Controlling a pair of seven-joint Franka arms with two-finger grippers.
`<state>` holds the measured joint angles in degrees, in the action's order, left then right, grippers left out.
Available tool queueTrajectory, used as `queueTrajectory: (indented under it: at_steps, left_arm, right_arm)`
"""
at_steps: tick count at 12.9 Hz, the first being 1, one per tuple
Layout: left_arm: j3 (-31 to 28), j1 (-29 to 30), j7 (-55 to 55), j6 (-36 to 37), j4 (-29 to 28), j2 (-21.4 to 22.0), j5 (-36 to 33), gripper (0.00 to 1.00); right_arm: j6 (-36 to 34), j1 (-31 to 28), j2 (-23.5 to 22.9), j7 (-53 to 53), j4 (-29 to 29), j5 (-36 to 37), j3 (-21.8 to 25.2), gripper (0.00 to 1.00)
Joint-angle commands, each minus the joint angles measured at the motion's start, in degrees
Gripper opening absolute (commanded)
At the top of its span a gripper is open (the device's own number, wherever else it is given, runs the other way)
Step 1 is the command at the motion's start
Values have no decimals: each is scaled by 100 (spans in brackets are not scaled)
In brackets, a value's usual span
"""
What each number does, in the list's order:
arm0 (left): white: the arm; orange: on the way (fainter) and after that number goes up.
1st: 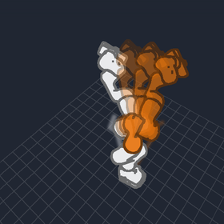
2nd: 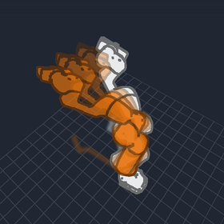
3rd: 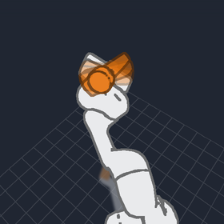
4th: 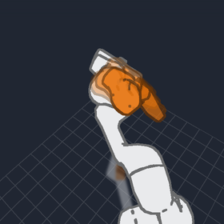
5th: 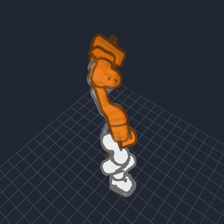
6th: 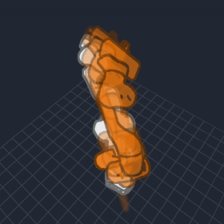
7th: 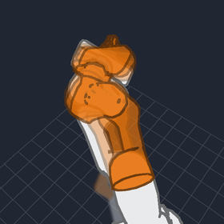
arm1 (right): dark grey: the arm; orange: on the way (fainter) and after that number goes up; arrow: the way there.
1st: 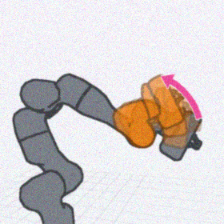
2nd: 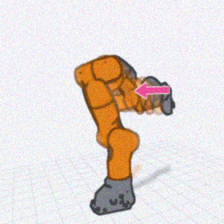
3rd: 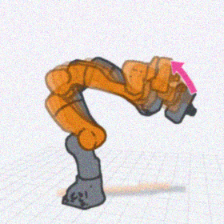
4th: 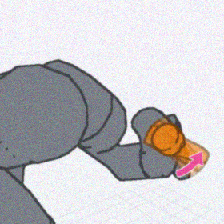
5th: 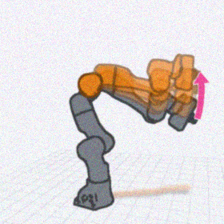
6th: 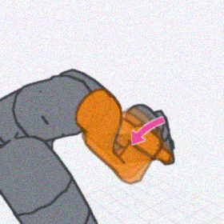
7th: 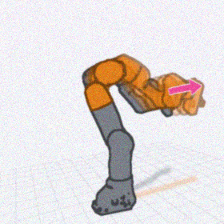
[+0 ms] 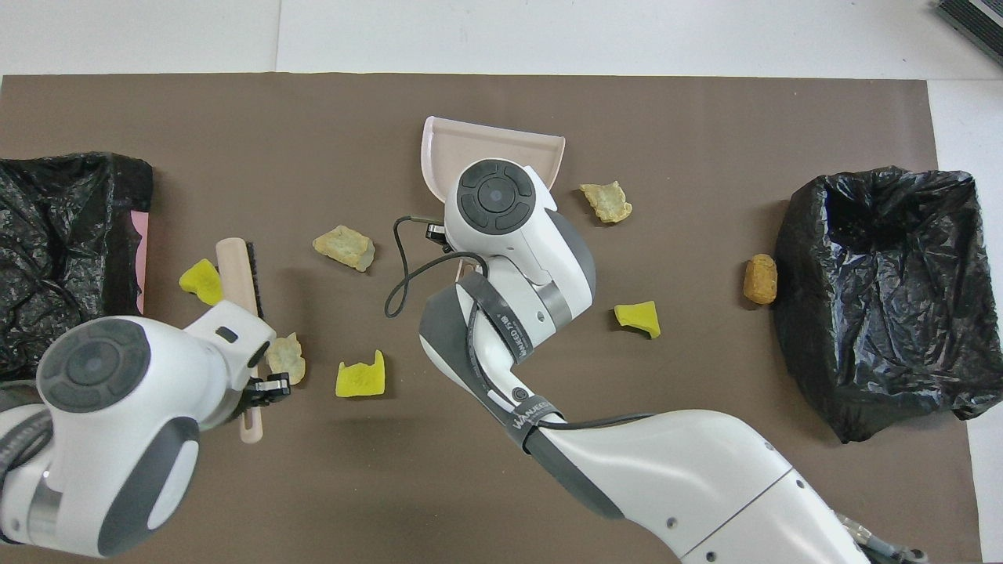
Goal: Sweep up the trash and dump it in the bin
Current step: 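Grasp the dustpan with the right gripper while the left gripper grasps the brush, then lift and set the dustpan down near the debris with the right gripper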
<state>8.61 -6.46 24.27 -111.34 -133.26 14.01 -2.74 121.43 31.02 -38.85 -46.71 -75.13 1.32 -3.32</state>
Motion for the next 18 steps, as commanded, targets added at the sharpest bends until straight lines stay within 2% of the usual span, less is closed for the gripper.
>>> queueTrajectory:
  at_steps: [1, 3, 4, 6, 9, 13, 15, 18]
  left_arm:
    - [-516, -13, -299, 113, 344, -407, -436, 0]
    - [-799, -4, -520, 104, 520, -696, -788, 0]
    - [-878, -4, -529, 86, 547, -811, -806, 0]
    - [-1019, 22, -538, 95, 547, -917, -1173, 0]
    - [-1055, 49, -538, 78, 372, -926, -1220, 0]
    - [-993, 58, -564, 174, 205, -830, -1211, 0]
    - [-958, -3, -625, 192, 82, -751, -1185, 0]
    - [-626, -65, -626, 192, 28, -724, -580, 0]
  right_arm:
    - [-23, -88, 211, 179, -335, -26, -55, 29]
    - [-32, -88, 220, 180, -336, -26, -55, 26]
    - [-32, -88, 220, 206, -336, -26, -46, 0]
    - [-58, -79, 238, 328, -327, 17, -46, 0]
    - [-434, -79, 544, 704, -327, 70, -46, 0]
    - [-1374, -306, 1010, 2794, -353, 9, -46, 0]
    - [-1543, -613, 1291, 3944, -554, -61, -55, 0]
    - [-1955, -1018, 1582, 6279, -836, -535, -55, 0]
